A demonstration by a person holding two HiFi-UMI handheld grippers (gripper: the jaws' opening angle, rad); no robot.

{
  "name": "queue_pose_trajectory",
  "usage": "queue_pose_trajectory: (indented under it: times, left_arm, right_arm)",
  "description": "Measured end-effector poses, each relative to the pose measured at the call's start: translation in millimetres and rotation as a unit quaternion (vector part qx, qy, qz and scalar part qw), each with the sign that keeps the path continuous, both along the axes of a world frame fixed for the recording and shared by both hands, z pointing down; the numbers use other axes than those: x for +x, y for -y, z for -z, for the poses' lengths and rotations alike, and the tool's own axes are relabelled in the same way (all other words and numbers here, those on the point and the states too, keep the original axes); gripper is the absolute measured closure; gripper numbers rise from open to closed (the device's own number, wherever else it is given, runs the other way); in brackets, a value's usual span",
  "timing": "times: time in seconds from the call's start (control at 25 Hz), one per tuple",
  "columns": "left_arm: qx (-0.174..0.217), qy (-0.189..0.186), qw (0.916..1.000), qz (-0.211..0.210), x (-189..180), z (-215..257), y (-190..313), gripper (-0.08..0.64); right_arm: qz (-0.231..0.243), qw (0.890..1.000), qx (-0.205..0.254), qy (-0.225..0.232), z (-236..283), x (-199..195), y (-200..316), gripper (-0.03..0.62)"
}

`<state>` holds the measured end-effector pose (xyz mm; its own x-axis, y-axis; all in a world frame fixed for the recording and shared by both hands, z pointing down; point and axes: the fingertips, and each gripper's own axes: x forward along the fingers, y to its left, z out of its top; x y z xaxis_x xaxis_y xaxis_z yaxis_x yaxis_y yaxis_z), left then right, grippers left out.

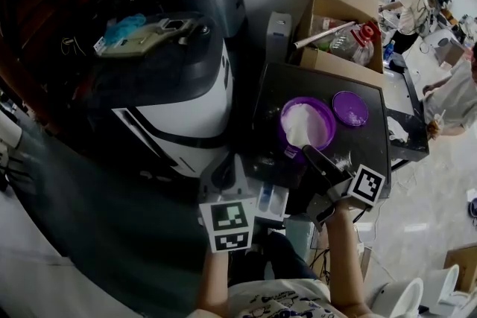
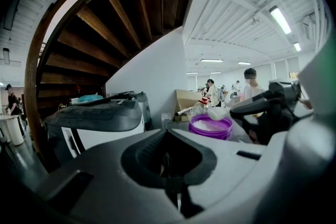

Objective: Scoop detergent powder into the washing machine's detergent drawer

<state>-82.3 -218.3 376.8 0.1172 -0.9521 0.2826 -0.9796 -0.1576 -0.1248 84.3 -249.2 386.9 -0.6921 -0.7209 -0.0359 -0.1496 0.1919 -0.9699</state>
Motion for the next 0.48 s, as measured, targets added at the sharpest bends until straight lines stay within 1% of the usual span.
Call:
queue_pose_trajectory:
  times: [0.48]
  left_arm:
    - [-0.025,-0.007,0.9996,-0.007,-18.4,-25.4,-25.5,0.557]
  right_arm:
    - [0.007,1.0,-0.019,-0.015,-24.0,-21.5,-33.8,0.572]
